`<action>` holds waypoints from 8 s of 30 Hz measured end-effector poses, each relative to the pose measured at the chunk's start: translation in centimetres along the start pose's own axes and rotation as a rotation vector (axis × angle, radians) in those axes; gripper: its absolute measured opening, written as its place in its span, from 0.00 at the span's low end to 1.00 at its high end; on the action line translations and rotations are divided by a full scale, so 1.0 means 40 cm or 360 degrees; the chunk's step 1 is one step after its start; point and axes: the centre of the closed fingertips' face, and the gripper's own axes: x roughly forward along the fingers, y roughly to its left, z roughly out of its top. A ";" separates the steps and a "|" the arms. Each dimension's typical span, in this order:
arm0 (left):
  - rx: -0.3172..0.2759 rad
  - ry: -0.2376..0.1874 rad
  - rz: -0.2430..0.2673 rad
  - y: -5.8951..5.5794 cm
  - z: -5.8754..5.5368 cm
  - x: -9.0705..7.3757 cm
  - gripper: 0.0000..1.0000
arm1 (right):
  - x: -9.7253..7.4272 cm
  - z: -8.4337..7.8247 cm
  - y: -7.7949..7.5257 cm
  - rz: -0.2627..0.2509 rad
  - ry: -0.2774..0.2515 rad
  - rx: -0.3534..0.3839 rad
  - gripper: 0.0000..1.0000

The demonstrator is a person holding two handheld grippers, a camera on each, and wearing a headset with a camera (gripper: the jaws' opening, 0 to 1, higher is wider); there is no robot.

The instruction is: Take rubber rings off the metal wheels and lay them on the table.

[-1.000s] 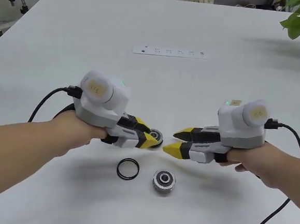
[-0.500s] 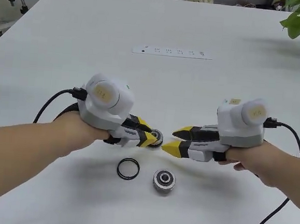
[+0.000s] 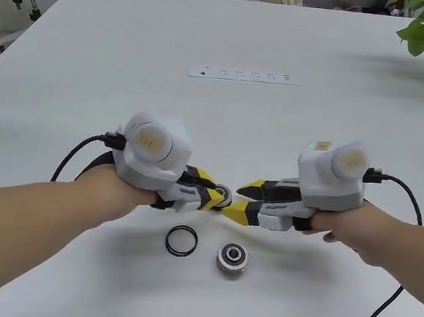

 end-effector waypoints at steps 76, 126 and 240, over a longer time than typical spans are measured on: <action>-0.0039 0.0029 0.0065 -0.004 -0.001 0.005 0.07 | -0.025 0.004 -0.025 -0.0119 -0.0110 0.0407 0.00; -0.0057 0.0044 0.0081 -0.007 0.002 0.007 0.07 | -0.019 0.044 0.004 -0.0086 -0.0179 0.0390 0.00; -0.0033 -0.0199 0.0188 -0.086 -0.006 -0.382 0.71 | 0.031 0.019 0.194 0.0206 0.0099 0.0517 0.00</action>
